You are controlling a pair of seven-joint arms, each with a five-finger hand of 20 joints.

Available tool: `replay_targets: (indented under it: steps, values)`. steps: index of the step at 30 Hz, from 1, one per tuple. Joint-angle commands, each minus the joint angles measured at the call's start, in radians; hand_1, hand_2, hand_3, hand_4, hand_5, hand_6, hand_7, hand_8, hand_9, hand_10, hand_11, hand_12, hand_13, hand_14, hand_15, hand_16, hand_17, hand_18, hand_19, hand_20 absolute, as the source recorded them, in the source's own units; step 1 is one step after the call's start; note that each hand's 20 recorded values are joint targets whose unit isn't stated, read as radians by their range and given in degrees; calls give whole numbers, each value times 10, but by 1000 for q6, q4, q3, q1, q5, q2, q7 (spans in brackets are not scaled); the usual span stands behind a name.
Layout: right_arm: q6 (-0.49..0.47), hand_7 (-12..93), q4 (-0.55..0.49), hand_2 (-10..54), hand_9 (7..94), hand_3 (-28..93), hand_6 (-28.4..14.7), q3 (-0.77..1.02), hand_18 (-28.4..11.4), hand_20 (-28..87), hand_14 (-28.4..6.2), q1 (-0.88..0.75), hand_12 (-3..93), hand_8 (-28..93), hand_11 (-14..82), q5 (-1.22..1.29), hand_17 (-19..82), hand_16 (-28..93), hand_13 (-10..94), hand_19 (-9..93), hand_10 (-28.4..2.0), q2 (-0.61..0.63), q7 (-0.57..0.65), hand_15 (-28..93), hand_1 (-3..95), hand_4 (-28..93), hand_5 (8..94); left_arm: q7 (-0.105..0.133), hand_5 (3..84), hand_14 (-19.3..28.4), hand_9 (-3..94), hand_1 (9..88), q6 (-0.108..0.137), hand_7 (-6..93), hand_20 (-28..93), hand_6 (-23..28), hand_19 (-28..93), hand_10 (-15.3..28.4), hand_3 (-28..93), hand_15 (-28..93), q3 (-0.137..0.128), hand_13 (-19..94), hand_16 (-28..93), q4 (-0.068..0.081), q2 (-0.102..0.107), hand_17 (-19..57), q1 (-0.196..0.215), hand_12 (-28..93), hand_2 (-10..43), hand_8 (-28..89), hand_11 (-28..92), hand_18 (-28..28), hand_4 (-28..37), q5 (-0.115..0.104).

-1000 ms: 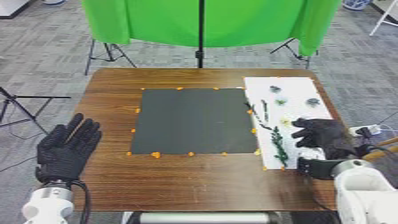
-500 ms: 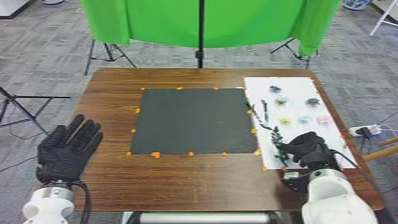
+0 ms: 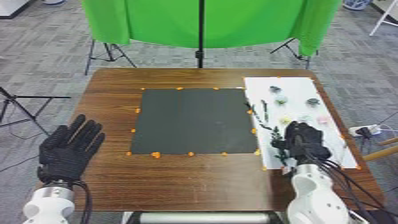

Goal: Arrange flowers

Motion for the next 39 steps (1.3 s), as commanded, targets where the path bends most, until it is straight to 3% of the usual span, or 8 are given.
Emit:
replay_targets:
  steps: [1,5,10,12,15,22,30,39]
  values:
    - [-58,308,-17,-95,815,-282,-16,-16,-247,342,-117,-11,404,123,502,68,362,327,755,823,-124,1,-27,769,923,237,806,2,516,155,421,297,13,165,133,98,273,168,772,353,1,295,-62,2,-8,-36,15,130,164,-79,206,122,-207,-17]
    - [-81,310,-34,-95,842,-283,-12,-8,-250,347,-120,-13,452,154,474,131,372,333,769,827,-117,0,-18,770,944,325,835,9,516,156,421,297,13,165,133,98,274,168,772,354,-6,295,-62,-1,-7,-36,23,130,163,-80,208,123,-208,-25]
    - [66,319,-50,-95,849,-283,-18,-2,-252,349,-124,-26,454,201,459,151,371,336,771,824,-121,8,-23,765,932,432,831,12,516,156,420,297,10,165,134,98,277,167,772,357,-8,295,-62,0,-10,-38,28,130,164,-81,207,124,-207,-38]
    - [120,326,-74,-95,849,-283,-22,5,-253,349,-126,-24,449,216,454,178,370,333,771,822,-122,10,-10,764,923,470,826,19,516,156,421,297,9,166,135,99,280,167,772,358,-15,296,-62,-2,-6,-39,37,130,164,-80,208,125,-207,-53]
    - [189,340,-118,-95,851,-283,-26,17,-255,349,-126,-5,446,234,447,280,370,328,772,822,-121,15,16,764,903,531,818,33,516,156,420,296,11,166,135,98,281,167,773,358,-38,296,-62,-10,0,-39,64,131,163,-80,208,125,-206,-87]
    - [284,365,-158,-95,849,-283,-32,-39,-257,343,-120,115,431,248,444,392,377,315,780,826,-117,11,12,754,884,592,803,63,515,155,421,295,14,165,135,99,283,166,774,359,-95,297,-62,-35,-4,-39,138,130,160,-80,208,126,-205,-114]
    - [280,376,-62,-95,849,-283,-32,-297,-259,338,-118,413,431,241,444,476,380,313,784,831,-115,-105,-43,751,882,595,799,69,514,154,421,295,3,165,135,99,282,166,774,356,-78,298,-61,-30,6,-39,124,130,157,-80,206,126,-205,-117]
    - [195,384,184,-95,848,-283,-33,-556,-260,330,-117,669,430,233,447,525,381,313,786,837,-114,-274,-116,750,882,594,797,69,513,154,421,295,11,166,136,97,279,167,774,354,-46,298,-59,-15,11,-37,87,131,155,-80,205,126,-207,-117]
